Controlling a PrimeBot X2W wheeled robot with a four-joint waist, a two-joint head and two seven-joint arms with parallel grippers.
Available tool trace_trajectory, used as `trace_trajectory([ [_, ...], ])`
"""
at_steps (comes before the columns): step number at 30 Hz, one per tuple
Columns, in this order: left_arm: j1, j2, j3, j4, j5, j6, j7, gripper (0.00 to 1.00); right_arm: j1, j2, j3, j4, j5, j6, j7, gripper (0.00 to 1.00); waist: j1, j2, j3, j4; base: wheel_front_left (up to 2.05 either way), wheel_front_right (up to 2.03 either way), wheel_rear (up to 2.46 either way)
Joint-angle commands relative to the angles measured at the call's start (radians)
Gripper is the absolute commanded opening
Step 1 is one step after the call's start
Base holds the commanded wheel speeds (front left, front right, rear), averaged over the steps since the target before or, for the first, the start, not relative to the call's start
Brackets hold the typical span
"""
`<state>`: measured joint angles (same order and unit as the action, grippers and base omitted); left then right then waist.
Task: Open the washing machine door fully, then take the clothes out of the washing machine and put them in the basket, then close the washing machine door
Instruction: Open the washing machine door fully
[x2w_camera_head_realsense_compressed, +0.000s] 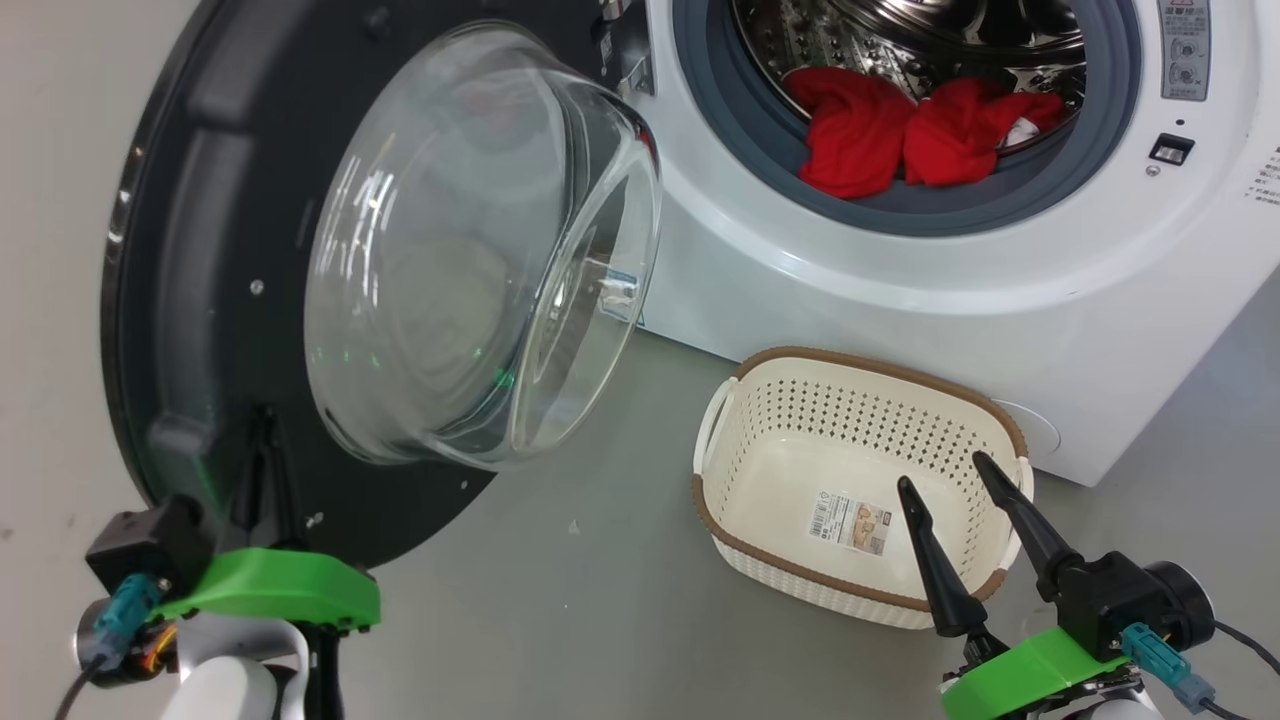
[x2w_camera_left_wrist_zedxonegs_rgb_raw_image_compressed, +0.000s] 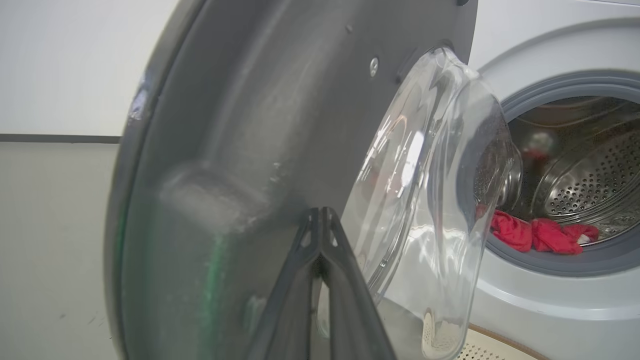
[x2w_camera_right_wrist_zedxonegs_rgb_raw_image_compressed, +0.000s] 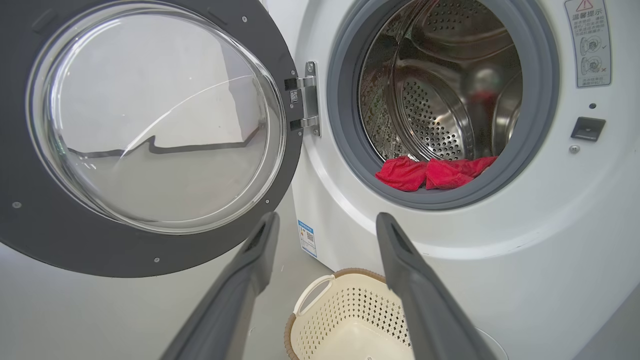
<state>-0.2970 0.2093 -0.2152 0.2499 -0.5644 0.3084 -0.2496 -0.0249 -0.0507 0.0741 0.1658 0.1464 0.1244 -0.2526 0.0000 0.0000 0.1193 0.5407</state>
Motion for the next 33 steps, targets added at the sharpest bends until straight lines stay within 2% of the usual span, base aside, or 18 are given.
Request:
trace_trajectory([
  [1,-0.047,0.046,0.066,0.000,0.004,0.004,-0.011,0.00,-0.040,0.000,0.021,-0.022,-0.018,0.006,-0.009,1.00,0.0000,0.0000,0.002,0.000,0.00,0.00,0.00],
  [8,-0.070,0.028,0.128,0.021,0.025,-0.020,-0.012,0.00,-0.044,0.001,0.022,-0.022,-0.025,0.006,-0.008,1.00,0.0000,0.0000,0.010,0.001,0.00,0.00,0.00],
  [22,-0.130,-0.042,0.294,0.132,0.094,-0.131,-0.012,0.00,-0.047,0.001,0.025,-0.036,-0.044,0.006,0.007,1.00,0.0000,0.0000,0.025,-0.001,0.00,0.00,0.00],
  [33,-0.205,-0.064,0.422,0.252,0.164,-0.207,-0.012,0.00,-0.049,0.001,0.030,-0.053,-0.059,0.006,0.024,1.00,0.0000,0.0000,0.034,-0.018,0.00,0.00,0.00],
])
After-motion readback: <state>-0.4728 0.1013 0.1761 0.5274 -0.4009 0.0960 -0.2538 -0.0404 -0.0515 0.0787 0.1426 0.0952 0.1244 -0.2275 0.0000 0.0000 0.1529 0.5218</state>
